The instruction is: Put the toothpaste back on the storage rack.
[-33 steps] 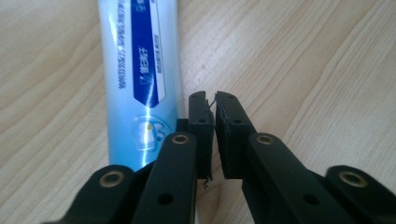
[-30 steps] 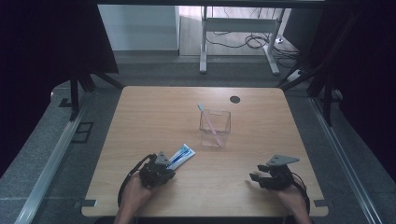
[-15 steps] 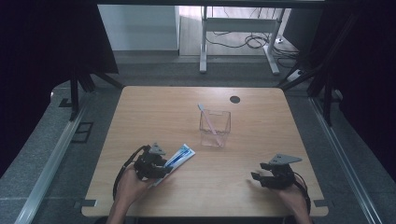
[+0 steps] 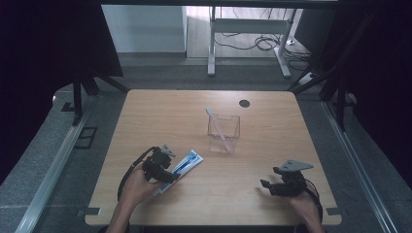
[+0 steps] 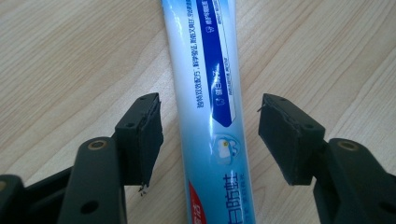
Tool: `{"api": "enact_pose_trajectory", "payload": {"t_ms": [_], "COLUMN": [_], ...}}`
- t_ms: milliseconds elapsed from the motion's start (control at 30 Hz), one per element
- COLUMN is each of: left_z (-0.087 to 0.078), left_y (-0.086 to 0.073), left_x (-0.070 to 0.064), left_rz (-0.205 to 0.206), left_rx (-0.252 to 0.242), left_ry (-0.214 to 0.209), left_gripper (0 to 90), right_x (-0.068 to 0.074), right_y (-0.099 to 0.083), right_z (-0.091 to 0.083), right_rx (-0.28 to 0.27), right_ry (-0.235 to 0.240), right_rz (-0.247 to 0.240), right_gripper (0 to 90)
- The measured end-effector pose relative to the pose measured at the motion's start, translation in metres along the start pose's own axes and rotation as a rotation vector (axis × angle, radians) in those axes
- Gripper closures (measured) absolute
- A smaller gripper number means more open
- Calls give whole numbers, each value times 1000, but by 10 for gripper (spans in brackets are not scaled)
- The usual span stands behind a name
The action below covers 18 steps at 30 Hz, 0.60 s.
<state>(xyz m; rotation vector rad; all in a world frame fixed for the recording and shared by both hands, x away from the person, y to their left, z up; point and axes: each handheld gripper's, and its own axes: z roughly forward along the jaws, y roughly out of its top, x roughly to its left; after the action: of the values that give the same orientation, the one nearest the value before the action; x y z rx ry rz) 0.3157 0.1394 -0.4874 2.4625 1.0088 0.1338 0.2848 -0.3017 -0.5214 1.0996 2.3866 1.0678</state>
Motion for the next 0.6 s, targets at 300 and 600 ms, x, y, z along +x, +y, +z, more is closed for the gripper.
{"api": "enact_pose_trajectory", "payload": {"t_ms": [300,600], "left_z": [8,18], "left_y": [11,23], "left_x": [0,-1], "left_rz": [17,36], "left_rx": [53,127], "left_ry": [-3,-11], "left_gripper": [383,414], "right_x": [-1,-1], "right_y": [-1,-2], "right_z": [3,3], "right_rx": [9,15], "right_ry": [-18,-23], "right_rz": [-10,-15], "right_gripper": [133,112]}}
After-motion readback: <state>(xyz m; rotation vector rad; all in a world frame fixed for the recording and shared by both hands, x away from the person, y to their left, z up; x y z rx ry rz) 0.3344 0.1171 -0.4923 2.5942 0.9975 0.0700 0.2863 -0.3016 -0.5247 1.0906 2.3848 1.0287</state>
